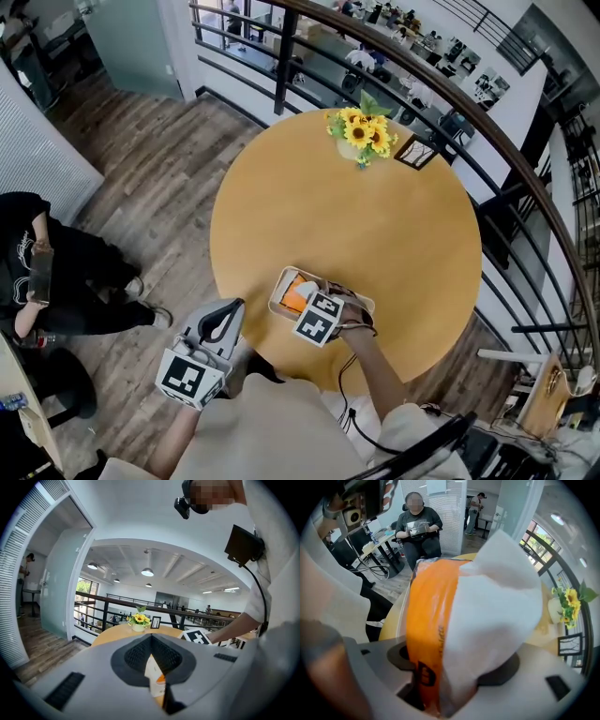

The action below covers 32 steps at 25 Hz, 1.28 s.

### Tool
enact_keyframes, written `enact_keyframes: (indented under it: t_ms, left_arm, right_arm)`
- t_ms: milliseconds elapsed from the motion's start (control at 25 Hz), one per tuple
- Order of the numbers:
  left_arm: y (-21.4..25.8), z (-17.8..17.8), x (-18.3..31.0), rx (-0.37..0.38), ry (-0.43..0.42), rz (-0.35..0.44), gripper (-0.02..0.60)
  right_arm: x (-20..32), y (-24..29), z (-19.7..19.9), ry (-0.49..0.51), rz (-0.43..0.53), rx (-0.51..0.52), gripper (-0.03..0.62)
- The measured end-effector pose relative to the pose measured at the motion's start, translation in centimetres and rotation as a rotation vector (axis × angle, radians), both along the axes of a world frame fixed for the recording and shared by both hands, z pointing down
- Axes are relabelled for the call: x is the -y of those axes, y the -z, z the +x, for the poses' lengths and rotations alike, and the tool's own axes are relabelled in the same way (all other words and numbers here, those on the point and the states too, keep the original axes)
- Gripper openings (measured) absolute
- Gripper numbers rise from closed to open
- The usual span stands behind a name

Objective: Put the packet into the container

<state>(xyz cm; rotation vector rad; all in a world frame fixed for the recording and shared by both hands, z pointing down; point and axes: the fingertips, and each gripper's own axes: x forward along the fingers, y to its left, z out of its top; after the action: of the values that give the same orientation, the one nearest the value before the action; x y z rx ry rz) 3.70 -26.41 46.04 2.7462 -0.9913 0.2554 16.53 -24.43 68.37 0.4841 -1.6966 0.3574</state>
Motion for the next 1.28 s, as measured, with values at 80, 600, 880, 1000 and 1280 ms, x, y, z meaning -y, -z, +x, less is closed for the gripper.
enact_keyframes:
  t_ms: [80, 600, 880, 1000, 1280]
  left_arm:
    - [0.0, 0.0, -0.1, -0.003, -0.003, 0.000, 0.006]
    - [0.0, -0.4, -1.0, -0.012, 0.003, 0.001, 0.005]
    - [0.0, -0.6, -1.1, -0.013, -0.004, 0.001, 0.006]
    - [0.1, -0.6, -1.2, -0.018, -0.004, 0.003, 0.005]
    - [-0.1, -0.4, -1.5, -0.017, -0.015, 0.001, 0.006]
  right_arm:
    - [-0.1, 0.3, 0.1, 0.012, -0.022, -0.014, 0.341]
    - [-0.4, 1.8, 1.0, 0.088, -0.103, -0.063, 0.368]
    - [-0.6, 3.5, 1.0, 0.043, -0.173, 0.015, 0.439]
    - [-0.6, 3.5, 0.9, 0.034, -0.169, 0.033, 0.439]
    - [-0.5, 3.9, 1.4, 0.036, -0.060, 0.072, 0.403]
